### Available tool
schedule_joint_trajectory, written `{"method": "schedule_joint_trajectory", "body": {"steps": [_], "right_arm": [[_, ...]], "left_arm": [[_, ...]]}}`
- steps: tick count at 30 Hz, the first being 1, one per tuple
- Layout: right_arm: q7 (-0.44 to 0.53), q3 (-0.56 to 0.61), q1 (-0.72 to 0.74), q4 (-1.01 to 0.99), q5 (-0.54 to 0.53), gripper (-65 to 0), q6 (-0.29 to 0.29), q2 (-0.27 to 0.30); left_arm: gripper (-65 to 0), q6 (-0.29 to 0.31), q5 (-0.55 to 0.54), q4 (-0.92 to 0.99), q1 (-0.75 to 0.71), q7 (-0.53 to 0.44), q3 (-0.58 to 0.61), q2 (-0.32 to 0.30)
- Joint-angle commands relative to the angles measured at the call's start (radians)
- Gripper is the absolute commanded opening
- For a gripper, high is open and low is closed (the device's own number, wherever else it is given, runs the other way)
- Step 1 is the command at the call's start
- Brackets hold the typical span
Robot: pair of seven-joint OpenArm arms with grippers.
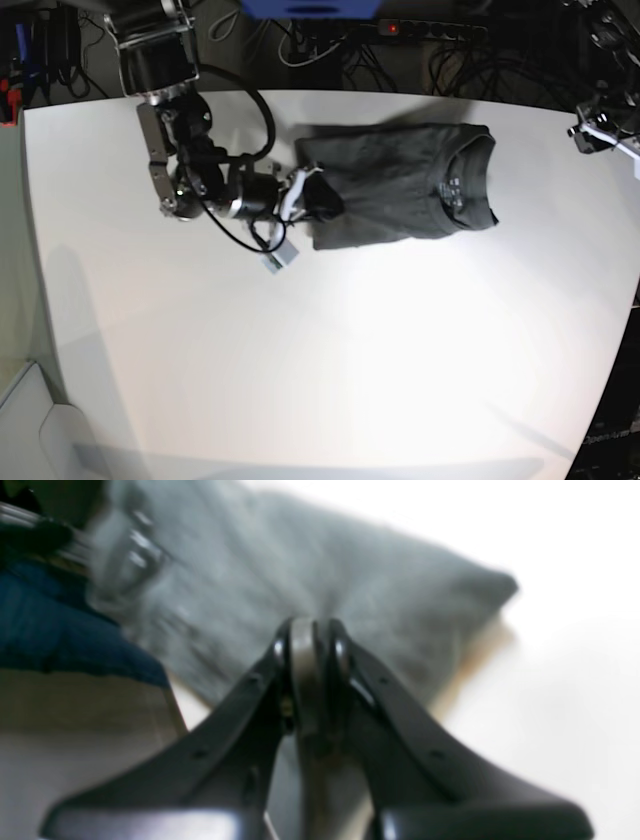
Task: Layout the t-shirt on the table in an organized manner, then fold the t-shirt properly
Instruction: 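Grasp the bundle's end with the left gripper and fold it over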
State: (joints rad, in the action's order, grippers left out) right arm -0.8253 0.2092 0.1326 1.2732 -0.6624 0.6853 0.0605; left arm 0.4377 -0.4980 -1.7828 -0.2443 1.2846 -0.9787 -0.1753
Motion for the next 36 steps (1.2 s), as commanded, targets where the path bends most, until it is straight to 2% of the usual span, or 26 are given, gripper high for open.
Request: {"method": "schedule_joint_trajectory", "body": {"steps": [1, 5, 8, 10, 13, 16, 21, 25, 34, 36], "right_arm": [[0.017, -0.003, 0.022, 0.02, -0.026, -61.8, 0.013, 0.005], [0.014, -0.004, 0.006, 0.069, -0.029, -61.7, 0.013, 0.042], [0.013, -0.004, -0.026, 0.171, -0.029, -61.5, 0.013, 0.068], [-0.022, -0.004, -0.04, 0.233, -0.029, -59.0, 0.013, 0.074], [-0.098, -0.006, -0.047, 0.311, -0.027, -49.4, 0.013, 0.088], [-0.13, -0.021, -0.063, 0.379, -0.027, -39.4, 0.013, 0.095], [-0.136, -0.156, -0.116, 0.455, -0.027, -30.2, 0.013, 0.095], [-0.18, -0.218, -0.135, 0.458, -0.027, -29.4, 0.013, 0.118], [-0.184, -0.255, -0.158, 0.461, -0.027, -29.4, 0.013, 0.135], [-0.184, -0.255, -0.159, 0.461, -0.027, -29.4, 0.013, 0.137]], "left_arm": [[-31.6, 0.002, -0.015, -0.033, 0.01, -0.006, 0.004, 0.004], [-20.5, 0.003, -0.031, -0.107, 0.029, 0.02, 0.013, 0.078], [-18.0, 0.003, -0.101, -0.128, 0.033, 0.028, 0.051, 0.096], [-17.7, 0.003, -0.159, -0.128, 0.035, 0.039, 0.082, 0.098], [-16.1, 0.003, -0.236, -0.128, 0.035, 0.042, 0.106, 0.098], [-14.0, 0.002, -0.281, -0.127, 0.039, 0.037, 0.152, 0.095], [-12.6, 0.002, -0.291, -0.048, 0.07, 0.033, 0.234, 0.104], [-12.5, 0.002, -0.291, 0.048, 0.09, 0.031, 0.249, 0.139], [-12.5, 0.002, -0.281, 0.197, 0.178, 0.026, 0.254, 0.155], [-12.5, -0.004, -0.281, 0.217, 0.182, -0.01, 0.268, 0.156]]}}
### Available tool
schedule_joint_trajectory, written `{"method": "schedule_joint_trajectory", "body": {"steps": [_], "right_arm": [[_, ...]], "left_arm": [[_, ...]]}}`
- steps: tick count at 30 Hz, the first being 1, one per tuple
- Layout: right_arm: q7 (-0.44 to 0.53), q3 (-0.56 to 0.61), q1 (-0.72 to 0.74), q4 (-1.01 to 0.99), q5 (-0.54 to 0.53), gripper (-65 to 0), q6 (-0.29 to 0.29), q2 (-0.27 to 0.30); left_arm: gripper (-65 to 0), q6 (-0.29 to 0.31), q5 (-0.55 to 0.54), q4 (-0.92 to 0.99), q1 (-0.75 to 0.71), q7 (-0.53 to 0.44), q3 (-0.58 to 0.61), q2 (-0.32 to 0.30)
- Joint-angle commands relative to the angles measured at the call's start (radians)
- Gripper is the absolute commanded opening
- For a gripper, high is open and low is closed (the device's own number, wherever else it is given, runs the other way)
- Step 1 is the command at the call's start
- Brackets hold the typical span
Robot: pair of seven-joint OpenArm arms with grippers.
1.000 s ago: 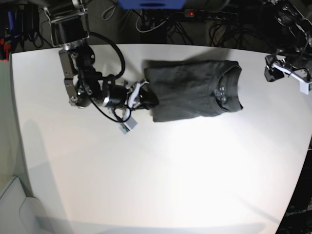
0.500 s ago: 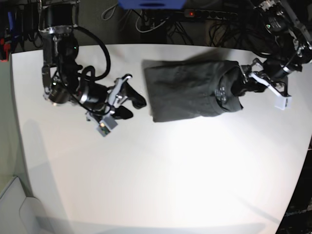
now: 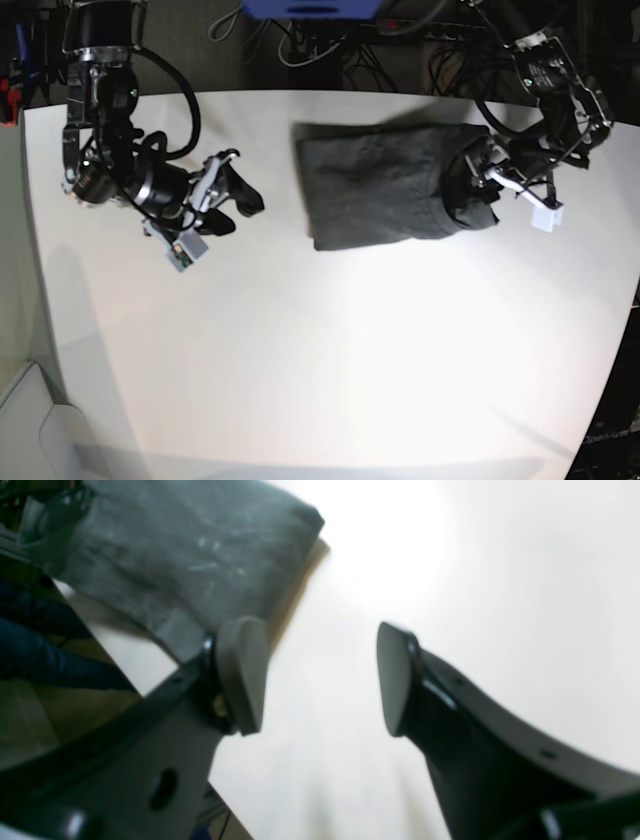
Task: Layout the t-shirt on the table in an organized manner, then fold the t-shirt properly
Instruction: 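Grasp the bundle's end with the left gripper and fold it over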
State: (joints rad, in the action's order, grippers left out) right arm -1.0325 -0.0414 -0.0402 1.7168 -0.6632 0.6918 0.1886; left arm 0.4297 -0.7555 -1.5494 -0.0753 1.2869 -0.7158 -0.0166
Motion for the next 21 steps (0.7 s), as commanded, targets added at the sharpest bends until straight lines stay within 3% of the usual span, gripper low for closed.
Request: {"method": "schedule_joint_trajectory", "body": {"steps": [1, 7, 14, 16, 21], "right_arm": [[0.024, -0.004, 0.013, 0.018, -0.026, -29.4, 0.006, 0.009], [0.024, -0.002, 0.023, 0.018, -0.026, -29.4, 0.006, 0.01], [0.024, -0.005, 0.024, 0.016, -0.026, -29.5, 0.006, 0.03], [0.024, -0.015, 0.024, 0.019, -0.026, -29.5, 0.006, 0.032], [0.024, -0.124, 0.016, 0.021, -0.028, -29.5, 0.006, 0.044]], "left_arm": [[-12.5, 0.001, -0.023, -0.001, 0.012, -0.039, 0.031, -0.006], [-12.5, -0.001, -0.022, 0.109, -0.001, -0.165, 0.161, -0.015], [-15.5, -0.001, -0.022, 0.186, 0.015, -0.209, 0.195, -0.024], [-25.3, -0.001, -0.022, 0.206, 0.036, -0.209, 0.203, -0.029], [-58.9, -0.001, -0.022, 0.278, 0.104, -0.209, 0.289, -0.075]]}}
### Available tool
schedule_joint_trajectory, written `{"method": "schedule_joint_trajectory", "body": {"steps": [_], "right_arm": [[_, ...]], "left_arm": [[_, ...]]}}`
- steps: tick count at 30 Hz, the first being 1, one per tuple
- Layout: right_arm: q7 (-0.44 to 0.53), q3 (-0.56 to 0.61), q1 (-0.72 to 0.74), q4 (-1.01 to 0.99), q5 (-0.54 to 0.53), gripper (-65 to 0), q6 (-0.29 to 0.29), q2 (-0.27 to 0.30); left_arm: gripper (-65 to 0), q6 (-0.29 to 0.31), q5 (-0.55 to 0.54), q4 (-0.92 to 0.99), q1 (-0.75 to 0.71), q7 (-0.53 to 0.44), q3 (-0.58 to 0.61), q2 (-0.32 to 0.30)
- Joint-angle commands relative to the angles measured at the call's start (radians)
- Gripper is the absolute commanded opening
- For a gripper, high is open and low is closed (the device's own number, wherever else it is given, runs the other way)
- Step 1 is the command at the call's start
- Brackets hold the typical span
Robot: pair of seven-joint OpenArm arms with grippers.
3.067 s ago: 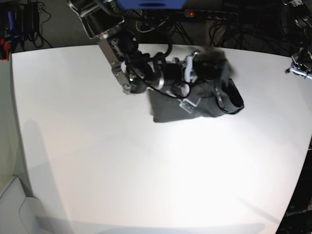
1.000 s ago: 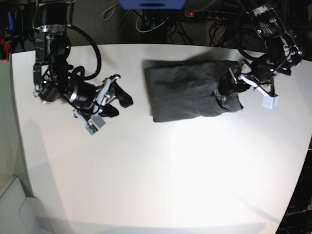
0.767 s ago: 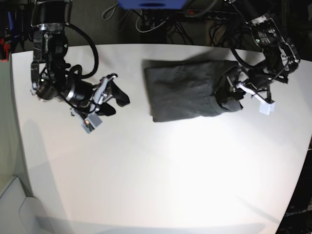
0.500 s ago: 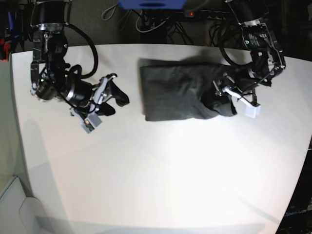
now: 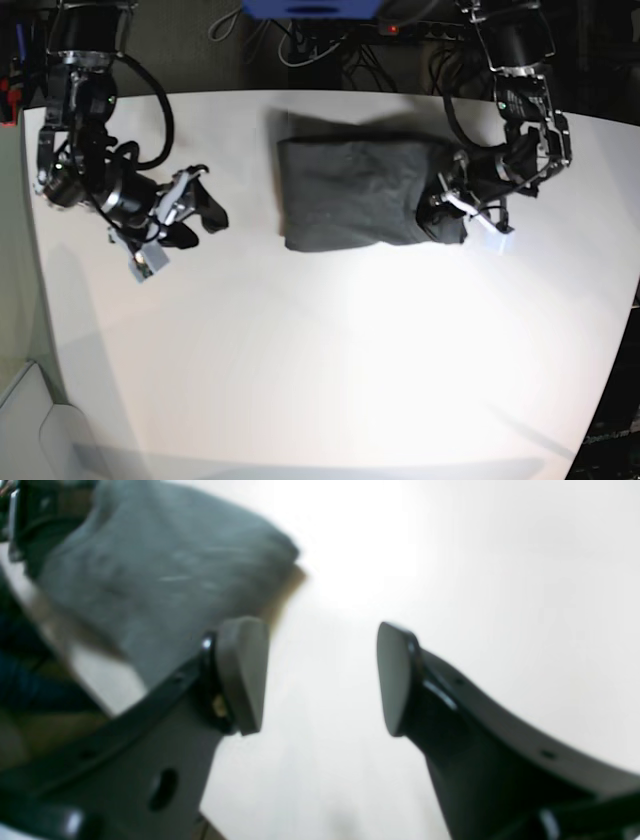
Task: Layout the t-shirt on the table in an organized manner, then fold the t-shirt properly
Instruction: 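Grasp the bundle's end with the left gripper and fold it over, then push the folded bundle with the left gripper to square it on the table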
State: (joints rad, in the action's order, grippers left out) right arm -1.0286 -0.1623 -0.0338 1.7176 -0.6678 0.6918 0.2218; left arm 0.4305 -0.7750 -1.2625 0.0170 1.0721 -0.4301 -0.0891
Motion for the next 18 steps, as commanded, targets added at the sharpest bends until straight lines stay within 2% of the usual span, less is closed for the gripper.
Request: {"method": "schedule_joint_trajectory", "body": {"steps": [1, 2, 5, 9, 12, 15, 18], "right_arm": [[0.018, -0.026, 0.008, 0.02, -0.023, -29.5, 0.006, 0.011], [0.018, -0.05, 0.007, 0.02, -0.023, -29.5, 0.006, 0.011], [0.012, -0.133, -0.004, 0.02, -0.023, -29.5, 0.006, 0.012], [-0.023, -0.257, -0.007, 0.02, -0.023, -29.5, 0.006, 0.012], [-0.049, -0.343, -0.01, 0.02, -0.023, -29.5, 0.006, 0.012], [-0.086, -0.415, -0.013, 0.02, -0.023, -29.5, 0.006, 0.04], [-0.095, -0.472, -0.021, 0.02, -0.023, -29.5, 0.006, 0.046]], "left_arm": [[-62.5, -0.002, -0.002, 0.0, 0.022, 0.006, 0.017, -0.008], [-65.0, -0.002, -0.002, 0.008, 0.036, 0.006, 0.032, -0.013], [-64.5, -0.003, -0.002, 0.03, 0.082, 0.009, 0.096, -0.038], [-64.7, -0.003, -0.002, 0.039, 0.174, 0.016, 0.274, -0.099], [-64.7, -0.003, -0.002, 0.043, 0.255, 0.016, 0.448, -0.151], [-64.7, -0.003, -0.001, 0.043, 0.36, 0.006, 0.647, -0.205], [-64.7, -0.003, 0.073, 0.04, 0.467, -0.011, 0.821, -0.223]]}}
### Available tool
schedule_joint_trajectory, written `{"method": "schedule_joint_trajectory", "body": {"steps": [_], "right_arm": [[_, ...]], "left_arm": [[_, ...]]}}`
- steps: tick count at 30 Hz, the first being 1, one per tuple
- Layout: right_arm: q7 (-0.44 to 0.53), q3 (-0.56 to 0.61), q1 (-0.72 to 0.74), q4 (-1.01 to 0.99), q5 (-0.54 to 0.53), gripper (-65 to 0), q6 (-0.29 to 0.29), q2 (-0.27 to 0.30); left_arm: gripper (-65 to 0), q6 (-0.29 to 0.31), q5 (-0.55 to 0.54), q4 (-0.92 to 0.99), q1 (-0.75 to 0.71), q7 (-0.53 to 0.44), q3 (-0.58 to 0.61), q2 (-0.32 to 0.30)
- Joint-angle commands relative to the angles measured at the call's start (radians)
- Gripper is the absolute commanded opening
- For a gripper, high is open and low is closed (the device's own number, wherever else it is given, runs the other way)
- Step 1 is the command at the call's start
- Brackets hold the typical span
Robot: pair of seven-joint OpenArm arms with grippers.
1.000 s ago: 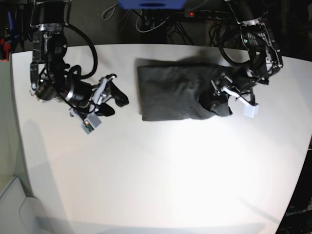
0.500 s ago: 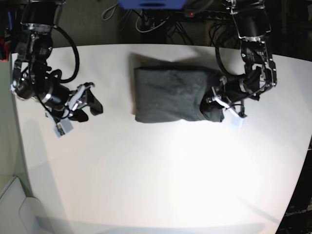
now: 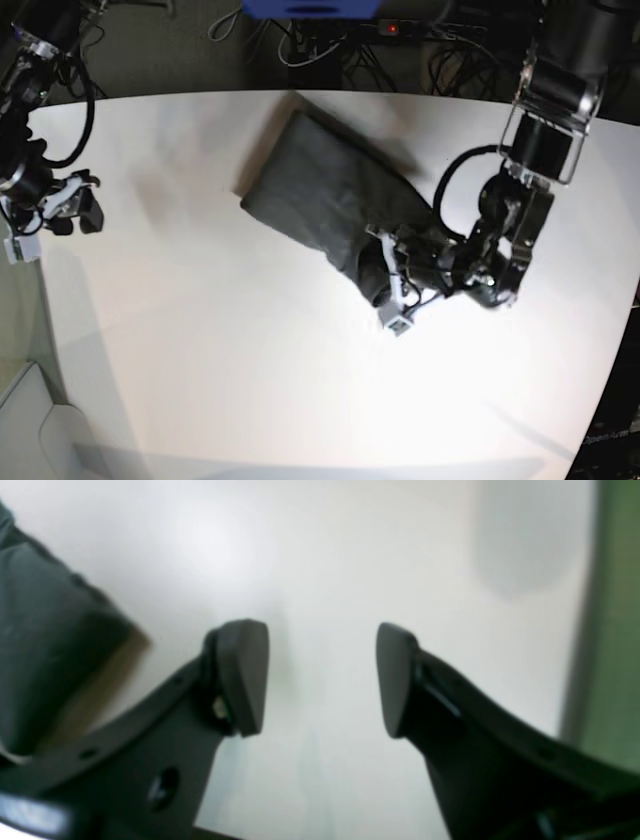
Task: Layout the t-shirt on the table in an organized manner, then fold the t-shirt properly
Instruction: 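Push the folded bundle with the left gripper to square it on the table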
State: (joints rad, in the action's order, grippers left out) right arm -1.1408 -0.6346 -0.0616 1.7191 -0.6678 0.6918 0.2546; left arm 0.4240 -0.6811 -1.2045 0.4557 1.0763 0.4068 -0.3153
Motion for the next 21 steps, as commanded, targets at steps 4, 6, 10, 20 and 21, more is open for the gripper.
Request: {"method": "schedule_joint_trajectory", "body": {"steps": [4, 6, 10, 20, 21], "right_arm": [[0.015, -0.077, -0.019, 0.019, -0.022, -29.5, 0.006, 0.016], [0.012, -0.109, -0.047, 0.019, -0.022, -29.5, 0.006, 0.033], [0.014, -0.152, -0.068, 0.017, -0.022, -29.5, 0.006, 0.056], [0.014, -0.224, -0.143, 0.017, -0.023, -29.5, 0.006, 0.076], [0.012, -0.224, -0.143, 0.017, -0.023, -29.5, 0.006, 0.076]], "left_arm": [[-64.7, 0.011, 0.163, -0.025, 0.097, -0.067, 0.151, 0.031], [-64.7, 0.014, 0.258, -0.021, 0.113, -0.1, 0.195, 0.071], [-64.7, 0.029, 0.412, -0.016, 0.114, -0.203, 0.272, 0.132], [-64.7, 0.218, 0.719, -0.013, 0.111, -0.307, 0.31, 0.281], [-64.7, 0.237, 0.751, -0.013, 0.111, -0.308, 0.31, 0.292]]}}
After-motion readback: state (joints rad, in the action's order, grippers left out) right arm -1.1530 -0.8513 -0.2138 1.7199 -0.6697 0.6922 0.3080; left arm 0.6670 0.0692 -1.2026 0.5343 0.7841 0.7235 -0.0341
